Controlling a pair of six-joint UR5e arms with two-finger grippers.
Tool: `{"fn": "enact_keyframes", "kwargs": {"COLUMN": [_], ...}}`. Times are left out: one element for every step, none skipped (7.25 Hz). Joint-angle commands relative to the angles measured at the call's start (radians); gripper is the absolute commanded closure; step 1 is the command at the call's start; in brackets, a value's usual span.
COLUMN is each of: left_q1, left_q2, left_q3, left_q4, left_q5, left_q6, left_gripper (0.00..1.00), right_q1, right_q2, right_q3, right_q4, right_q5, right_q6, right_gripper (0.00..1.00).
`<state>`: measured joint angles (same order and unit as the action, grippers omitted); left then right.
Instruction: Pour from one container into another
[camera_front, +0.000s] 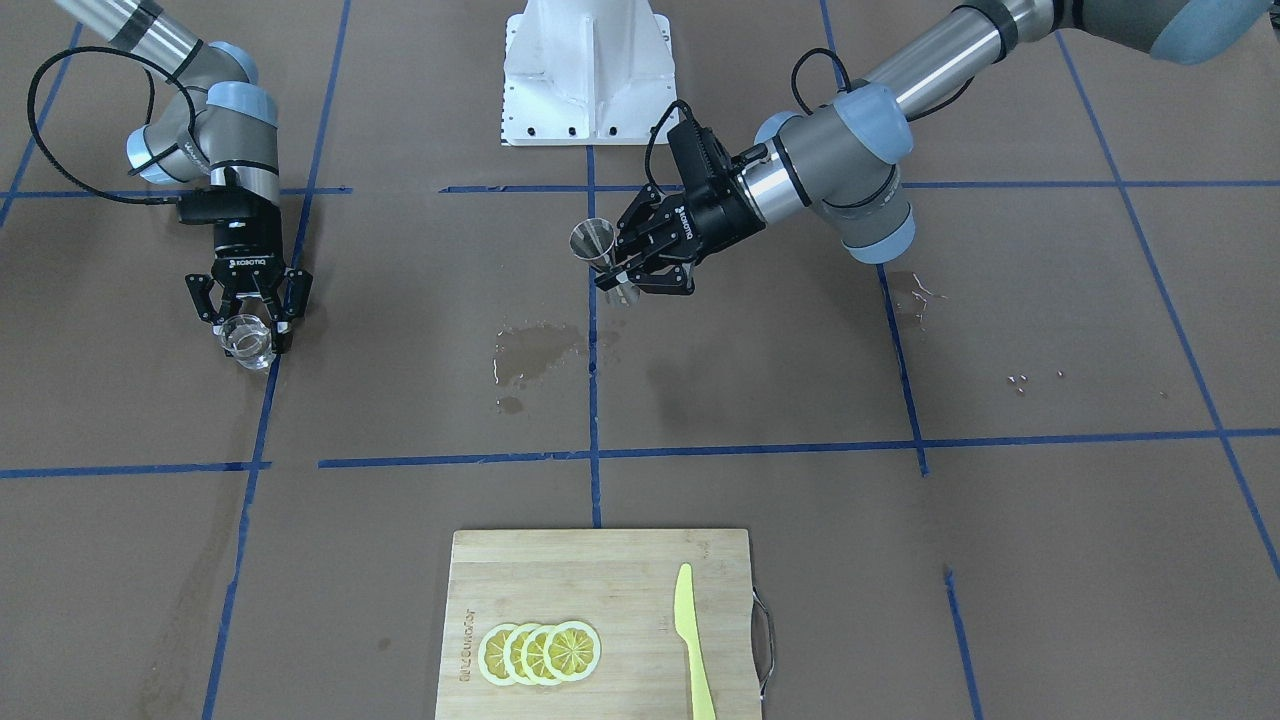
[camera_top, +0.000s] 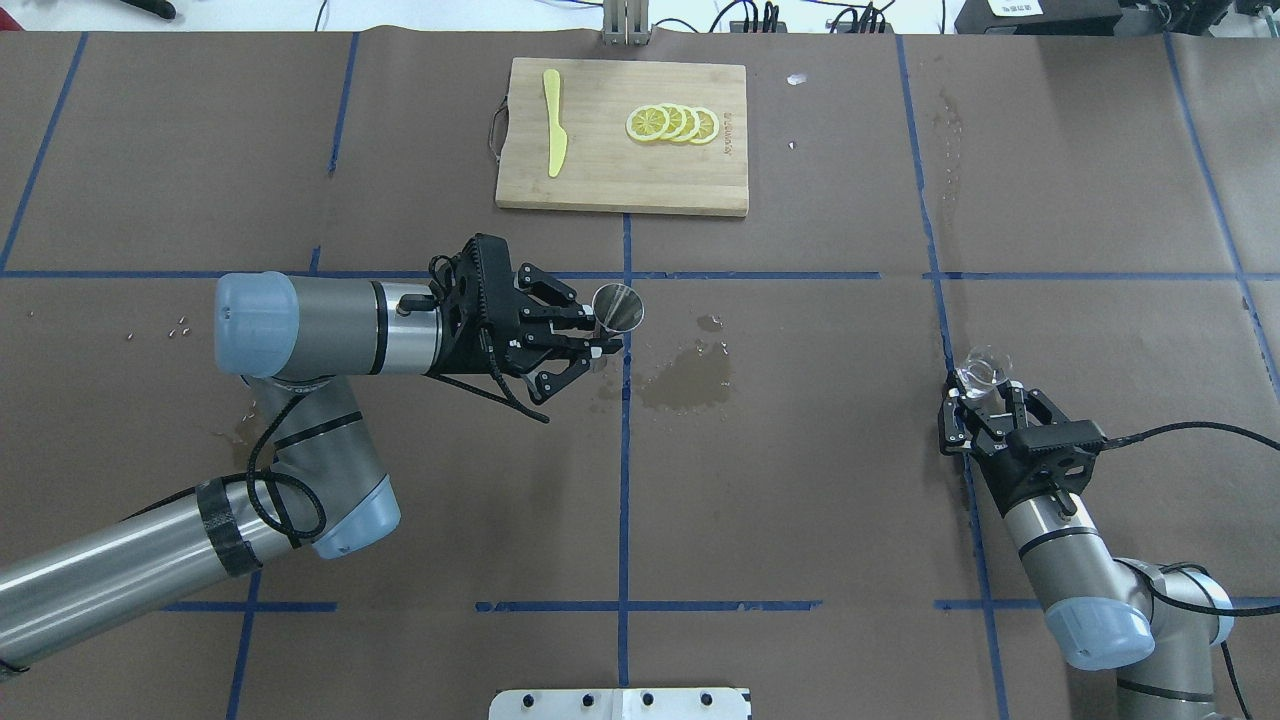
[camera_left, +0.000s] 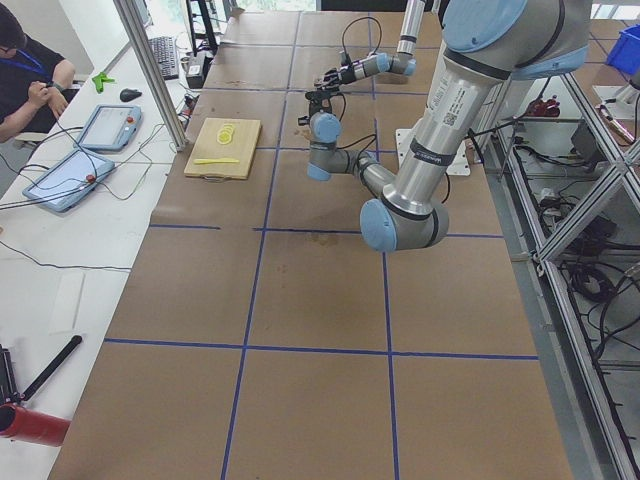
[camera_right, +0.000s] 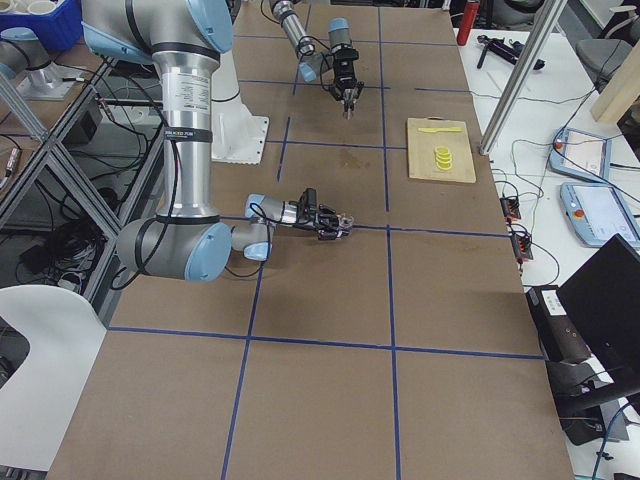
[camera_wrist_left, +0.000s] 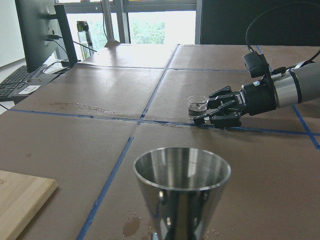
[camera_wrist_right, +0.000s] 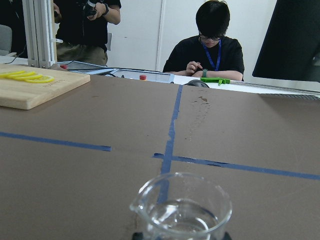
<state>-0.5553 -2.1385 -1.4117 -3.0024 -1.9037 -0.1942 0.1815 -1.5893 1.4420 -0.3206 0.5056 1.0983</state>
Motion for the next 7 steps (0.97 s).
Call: {"fn": "enact_keyframes", "kwargs": {"left_q1": [0.000, 0.000, 0.002, 0.000, 0.000, 0.000, 0.000], "left_q2": [0.002, 0.002, 0.006, 0.006, 0.006, 0.006, 0.006], "left_q3": [-0.001, 0.000, -0.001, -0.001, -0.001, -0.001, -0.003], "left_q4": [-0.001, -0.001, -0.003, -0.003, -0.003, -0.003, -0.003], "left_q5": [0.000, 0.000, 0.000, 0.000, 0.000, 0.000, 0.000], "left_q6": [-0.001, -0.001, -0.001, 0.001, 0.001, 0.001, 0.001], "left_gripper": [1.00, 1.00, 1.00, 1.00, 1.00, 1.00, 1.00], "right_q1": [0.001, 0.003, 0.009, 0.015, 0.019, 0.038, 0.056], "right_q2": [-0.001, 0.000, -0.009, -0.009, -0.005, 0.000, -0.001], "right_q3": [0.012, 0.018, 0.017, 0.017, 0.015, 0.017, 0.020], "right_q4": [0.002, 0.009, 0.050, 0.130, 0.211, 0.221, 0.224], "right_q5": [0.002, 0.010, 0.046, 0.065, 0.065, 0.071, 0.126], "right_q6": [-0.006, -0.044, -0.060, -0.099, -0.223, -0.273, -0.276], "right_gripper": [1.00, 1.00, 1.00, 1.00, 1.00, 1.00, 1.00]}}
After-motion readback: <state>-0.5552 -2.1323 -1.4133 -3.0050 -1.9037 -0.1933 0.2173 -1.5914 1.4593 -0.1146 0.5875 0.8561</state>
